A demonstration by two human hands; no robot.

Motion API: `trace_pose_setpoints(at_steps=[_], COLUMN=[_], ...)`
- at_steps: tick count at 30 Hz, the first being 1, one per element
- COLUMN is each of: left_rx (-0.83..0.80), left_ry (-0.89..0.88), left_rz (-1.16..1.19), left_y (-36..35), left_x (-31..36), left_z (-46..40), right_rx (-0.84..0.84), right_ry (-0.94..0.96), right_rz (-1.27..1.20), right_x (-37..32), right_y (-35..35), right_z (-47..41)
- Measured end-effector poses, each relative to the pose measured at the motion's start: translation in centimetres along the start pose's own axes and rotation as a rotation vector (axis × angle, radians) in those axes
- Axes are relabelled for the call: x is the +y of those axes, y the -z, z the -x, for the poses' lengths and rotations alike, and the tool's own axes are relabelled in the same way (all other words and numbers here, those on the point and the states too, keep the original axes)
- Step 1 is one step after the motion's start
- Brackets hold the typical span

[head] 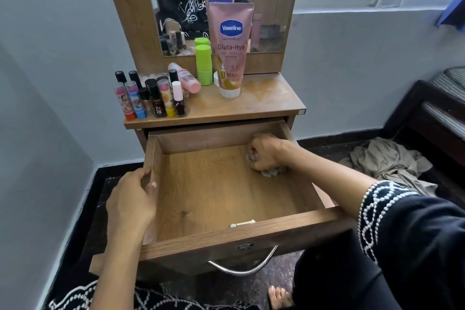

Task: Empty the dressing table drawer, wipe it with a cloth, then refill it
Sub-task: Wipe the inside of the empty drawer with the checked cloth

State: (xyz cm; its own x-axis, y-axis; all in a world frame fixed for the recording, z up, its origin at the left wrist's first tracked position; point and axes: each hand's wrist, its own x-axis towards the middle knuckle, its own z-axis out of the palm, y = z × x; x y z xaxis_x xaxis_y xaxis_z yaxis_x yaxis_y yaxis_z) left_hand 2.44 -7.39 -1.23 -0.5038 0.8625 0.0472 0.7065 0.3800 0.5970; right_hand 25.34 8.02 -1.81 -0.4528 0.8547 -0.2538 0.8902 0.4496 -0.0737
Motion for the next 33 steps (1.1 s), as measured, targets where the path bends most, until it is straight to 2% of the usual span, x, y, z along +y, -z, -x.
trace_pose_setpoints(at_steps=[8, 12, 15, 18, 23, 24, 27, 31, 33], left_rx=[0.000, 0.001, -0.001, -0.003, 0.003, 0.003, 0.002, 0.012, 0.013], left_ry=[-0.003, -0.019, -0.012, -0.008, 0.009, 0.008, 0.004, -0.007, -0.005], left_rz=[0.005, -0.004, -0.003, -0.001, -0.011, -0.011, -0.006, -0.008, -0.012], left_y=[0.0, 0.0, 0.0, 0.1, 0.1, 0.1, 0.1, 0.1, 0.0], left_x=[-0.3, -0.4, -0.3, -0.2, 0.0, 0.0, -0.1, -0.1, -0.1], left_z=[0.0, -0.1, 0.1, 0.2, 0.1, 0.0, 0.0, 0.0, 0.0], right_rx=[-0.139, -0.318, -0.360, -0.288, 0.055, 0.070, -0.010, 0.172, 0.195], right_ry=[-0.098, -0.055, -0.031, 0.018, 0.166, 0.176, 0.062, 0.020, -0.012], right_rz=[0.065, 0.070, 0.006, -0.026, 0.053, 0.044, -0.166, -0.438, -0.553], right_x=[-1.3, -2.1, -2.0, -1.8, -0.9, -0.9, -1.3, -1.2, -0.9], right_y=[-1.2, -1.2, -1.1, -1.0, -0.9, -0.9, -1.1, -1.3, -1.2], right_z=[3.1, 6.6, 8.0, 7.6, 5.3, 4.9, 4.0, 3.4, 3.1])
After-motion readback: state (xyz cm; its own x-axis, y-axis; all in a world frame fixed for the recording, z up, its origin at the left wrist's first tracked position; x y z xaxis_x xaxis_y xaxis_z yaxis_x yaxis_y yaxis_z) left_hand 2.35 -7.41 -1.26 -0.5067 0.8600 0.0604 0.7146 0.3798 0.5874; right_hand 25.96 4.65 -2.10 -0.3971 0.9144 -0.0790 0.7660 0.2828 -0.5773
